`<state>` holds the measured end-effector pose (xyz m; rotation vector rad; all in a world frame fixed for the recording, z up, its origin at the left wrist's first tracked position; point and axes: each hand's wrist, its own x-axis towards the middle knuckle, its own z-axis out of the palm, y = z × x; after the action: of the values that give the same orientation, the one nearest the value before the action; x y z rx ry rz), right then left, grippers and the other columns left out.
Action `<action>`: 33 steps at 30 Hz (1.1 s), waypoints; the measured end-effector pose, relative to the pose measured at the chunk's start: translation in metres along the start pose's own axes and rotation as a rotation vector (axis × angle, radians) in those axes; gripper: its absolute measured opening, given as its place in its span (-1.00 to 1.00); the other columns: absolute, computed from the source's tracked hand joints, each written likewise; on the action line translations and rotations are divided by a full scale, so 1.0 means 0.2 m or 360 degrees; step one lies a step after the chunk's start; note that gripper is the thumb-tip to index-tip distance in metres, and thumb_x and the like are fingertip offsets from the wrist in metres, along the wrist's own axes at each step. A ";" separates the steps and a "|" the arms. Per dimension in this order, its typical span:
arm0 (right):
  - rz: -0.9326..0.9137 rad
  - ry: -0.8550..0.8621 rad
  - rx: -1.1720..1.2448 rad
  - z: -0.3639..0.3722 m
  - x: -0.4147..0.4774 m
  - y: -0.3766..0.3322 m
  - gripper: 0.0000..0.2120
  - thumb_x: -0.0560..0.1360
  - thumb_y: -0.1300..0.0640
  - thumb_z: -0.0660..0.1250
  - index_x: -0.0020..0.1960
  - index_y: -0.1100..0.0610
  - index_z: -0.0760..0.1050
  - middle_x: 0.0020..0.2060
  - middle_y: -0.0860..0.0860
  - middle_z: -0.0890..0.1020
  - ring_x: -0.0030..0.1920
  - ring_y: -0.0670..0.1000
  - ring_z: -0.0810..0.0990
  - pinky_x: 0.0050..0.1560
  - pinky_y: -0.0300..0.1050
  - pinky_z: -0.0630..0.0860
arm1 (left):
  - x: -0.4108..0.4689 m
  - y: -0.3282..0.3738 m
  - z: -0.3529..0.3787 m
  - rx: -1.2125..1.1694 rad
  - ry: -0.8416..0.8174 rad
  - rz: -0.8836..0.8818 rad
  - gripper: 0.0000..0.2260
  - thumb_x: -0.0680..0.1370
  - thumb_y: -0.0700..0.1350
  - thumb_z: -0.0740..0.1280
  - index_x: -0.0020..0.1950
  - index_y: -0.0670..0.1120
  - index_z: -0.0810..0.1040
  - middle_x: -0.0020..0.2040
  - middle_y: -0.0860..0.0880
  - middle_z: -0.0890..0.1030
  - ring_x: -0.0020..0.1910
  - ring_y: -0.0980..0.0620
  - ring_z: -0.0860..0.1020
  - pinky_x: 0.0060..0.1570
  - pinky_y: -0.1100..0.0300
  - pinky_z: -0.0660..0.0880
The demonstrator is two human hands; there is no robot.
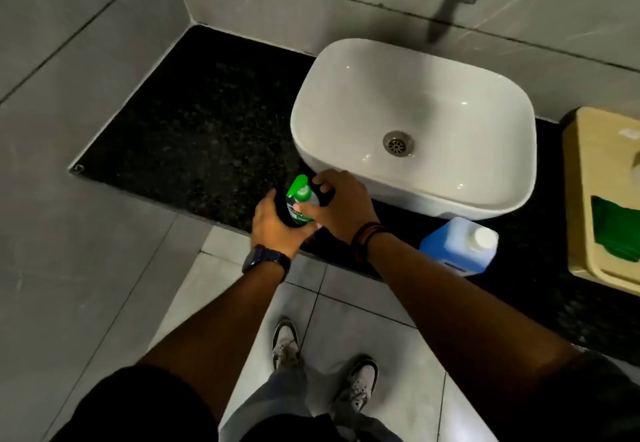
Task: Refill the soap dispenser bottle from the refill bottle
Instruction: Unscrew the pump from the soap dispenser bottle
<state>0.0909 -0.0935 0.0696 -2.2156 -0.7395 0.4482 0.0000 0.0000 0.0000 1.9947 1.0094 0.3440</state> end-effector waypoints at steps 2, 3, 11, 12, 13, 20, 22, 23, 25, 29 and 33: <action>0.0010 0.0038 0.0035 0.05 0.03 -0.02 -0.54 0.25 -0.08 0.53 0.04 0.09 0.50 -0.13 -0.01 0.50 -0.13 -0.03 0.49 -0.14 -0.22 0.37 | 0.02 0.00 0.02 -0.0032 0.0009 -0.0024 -0.26 0.21 0.28 0.25 0.30 -0.08 0.42 0.21 -0.16 0.50 0.18 -0.13 0.46 0.12 -0.07 0.47; 0.0013 0.0064 0.0054 0.07 0.03 -0.03 -0.57 0.25 -0.06 0.53 0.01 0.10 0.50 -0.14 0.00 0.51 -0.14 -0.03 0.49 -0.15 -0.21 0.39 | 0.01 0.01 0.04 -0.0022 0.0018 -0.0020 -0.28 0.24 0.30 0.16 0.29 -0.08 0.43 0.20 -0.15 0.52 0.17 -0.14 0.47 0.12 -0.07 0.47; 0.0072 0.0279 0.0028 0.13 0.06 -0.02 -0.82 0.28 0.04 0.51 -0.19 0.07 0.57 -0.28 -0.05 0.47 -0.34 -0.17 0.39 -0.35 -0.45 0.23 | 0.05 0.03 0.06 0.0181 -0.0116 0.0009 -0.38 0.34 0.13 0.23 0.35 -0.12 0.39 0.19 -0.16 0.54 0.18 -0.17 0.46 0.18 -0.01 0.39; 0.0059 0.0294 0.0042 0.13 0.06 -0.02 -0.82 0.29 0.04 0.51 -0.18 0.07 0.59 -0.30 -0.07 0.46 -0.36 -0.21 0.39 -0.37 -0.48 0.25 | 0.04 0.04 0.06 0.0219 -0.0054 0.0035 -0.44 0.36 0.05 0.30 0.32 -0.14 0.41 0.15 -0.17 0.56 0.15 -0.20 0.48 0.13 -0.03 0.41; 0.0044 0.0319 0.0060 0.12 0.06 -0.02 -0.82 0.29 0.05 0.51 -0.17 0.08 0.60 -0.32 -0.09 0.44 -0.36 -0.23 0.38 -0.37 -0.51 0.27 | 0.03 0.05 0.06 0.0237 0.0013 0.0071 -0.50 0.37 -0.02 0.35 0.27 -0.16 0.45 0.10 -0.18 0.59 0.10 -0.22 0.51 0.07 -0.05 0.42; -0.0147 0.0287 0.0056 0.04 0.08 -0.06 -0.78 0.32 0.07 0.50 -0.06 0.11 0.64 -0.32 -0.04 0.45 -0.34 -0.18 0.39 -0.28 -0.51 0.31 | 0.04 0.13 0.00 0.0323 0.0116 0.0222 -0.59 0.26 0.02 0.43 0.02 -0.15 0.54 -0.08 -0.16 0.63 0.03 -0.19 0.55 0.05 -0.04 0.41; -0.0190 0.0210 0.0053 0.00 0.09 -0.07 -0.84 0.33 0.07 0.47 -0.12 0.09 0.62 -0.32 -0.02 0.48 -0.32 -0.13 0.41 -0.29 -0.45 0.32 | 0.04 0.14 -0.02 0.0351 0.0131 0.0288 -0.54 0.19 0.02 0.48 0.01 -0.15 0.54 -0.08 -0.16 0.63 0.02 -0.19 0.55 0.04 -0.05 0.42; -0.0202 0.0200 0.0098 -0.01 0.09 -0.07 -0.87 0.33 0.07 0.47 -0.16 0.06 0.59 -0.31 -0.01 0.51 -0.31 -0.09 0.45 -0.29 -0.41 0.33 | 0.04 0.14 -0.02 0.0356 0.0131 0.0315 -0.51 0.17 0.03 0.49 0.02 -0.14 0.55 -0.07 -0.16 0.63 0.02 -0.18 0.55 0.04 -0.06 0.44; -0.0192 0.0226 0.0191 -0.03 0.08 -0.08 -0.84 0.30 0.08 0.49 -0.16 0.00 0.57 -0.24 -0.01 0.56 -0.24 -0.06 0.51 -0.24 -0.30 0.41 | 0.04 0.14 -0.04 0.0355 0.0140 0.0337 -0.48 0.15 0.05 0.51 0.05 -0.11 0.55 -0.06 -0.14 0.63 0.01 -0.17 0.55 0.03 -0.07 0.45; -0.0108 0.0290 0.0302 -0.03 0.07 -0.11 -0.79 0.30 0.11 0.49 -0.10 -0.02 0.54 -0.23 -0.12 0.56 -0.21 -0.17 0.52 -0.21 -0.36 0.40 | 0.04 0.16 -0.04 0.0301 0.0156 0.0354 -0.46 0.17 0.03 0.50 0.11 -0.10 0.54 0.01 -0.14 0.63 0.08 -0.14 0.54 0.12 -0.06 0.40; -0.0119 0.0322 0.0447 -0.01 0.04 -0.12 -0.57 0.30 0.16 0.47 0.13 0.04 0.44 -0.18 -0.12 0.58 -0.14 -0.16 0.55 -0.14 -0.29 0.48 | 0.04 0.17 -0.04 0.0293 0.0101 0.0311 -0.43 0.22 0.04 0.48 0.20 -0.05 0.49 0.12 -0.08 0.59 0.20 -0.06 0.47 0.23 0.00 0.28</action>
<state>0.0894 -0.0771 0.0883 -1.9299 -0.6090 0.2669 0.0182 -0.0005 0.0305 2.2692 0.9141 0.4360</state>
